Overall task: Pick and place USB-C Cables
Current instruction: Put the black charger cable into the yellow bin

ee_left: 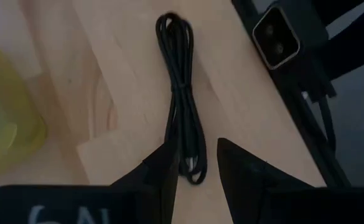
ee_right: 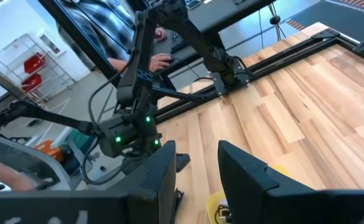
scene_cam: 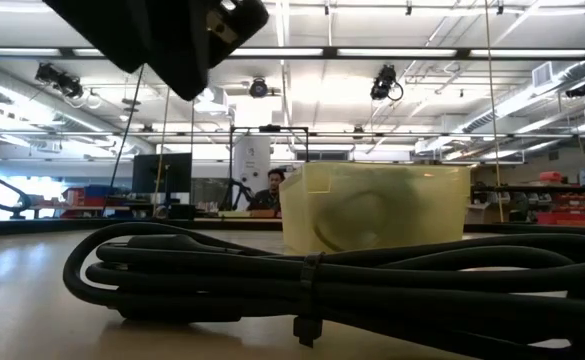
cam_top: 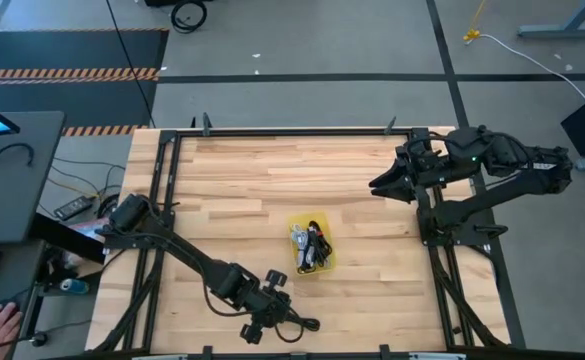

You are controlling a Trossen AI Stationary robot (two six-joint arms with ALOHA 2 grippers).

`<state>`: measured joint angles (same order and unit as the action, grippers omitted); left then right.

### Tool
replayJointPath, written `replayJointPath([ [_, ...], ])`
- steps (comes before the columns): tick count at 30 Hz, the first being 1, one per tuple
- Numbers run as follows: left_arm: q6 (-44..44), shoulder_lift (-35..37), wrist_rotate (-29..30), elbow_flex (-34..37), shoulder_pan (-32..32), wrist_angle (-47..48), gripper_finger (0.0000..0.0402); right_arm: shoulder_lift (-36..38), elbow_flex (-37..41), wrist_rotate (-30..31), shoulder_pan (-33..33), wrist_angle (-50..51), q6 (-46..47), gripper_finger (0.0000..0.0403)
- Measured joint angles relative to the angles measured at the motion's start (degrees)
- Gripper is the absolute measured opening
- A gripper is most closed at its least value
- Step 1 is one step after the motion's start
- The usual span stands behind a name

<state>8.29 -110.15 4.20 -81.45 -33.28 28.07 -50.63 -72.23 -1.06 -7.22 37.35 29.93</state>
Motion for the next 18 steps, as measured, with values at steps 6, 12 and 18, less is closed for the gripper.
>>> replayJointPath([
  [6, -0.1, -2.5, -0.5, -0.1, 0.4, -2.6, 0.0116, 0.0, 0.0, -1.2, 0.0, 0.1, -0.1, 0.0125],
  [12, -0.2, -7.0, -0.7, 0.0, 0.6, -2.1, 0.0117, 0.0, 0.0, -2.0, 0.0, 0.1, -0.2, 0.0125],
  [18, -0.1, -8.1, -1.0, 0.0, 0.6, -2.1, 0.0117, 0.0, 0.0, -2.0, 0.0, 0.1, -0.1, 0.0125],
])
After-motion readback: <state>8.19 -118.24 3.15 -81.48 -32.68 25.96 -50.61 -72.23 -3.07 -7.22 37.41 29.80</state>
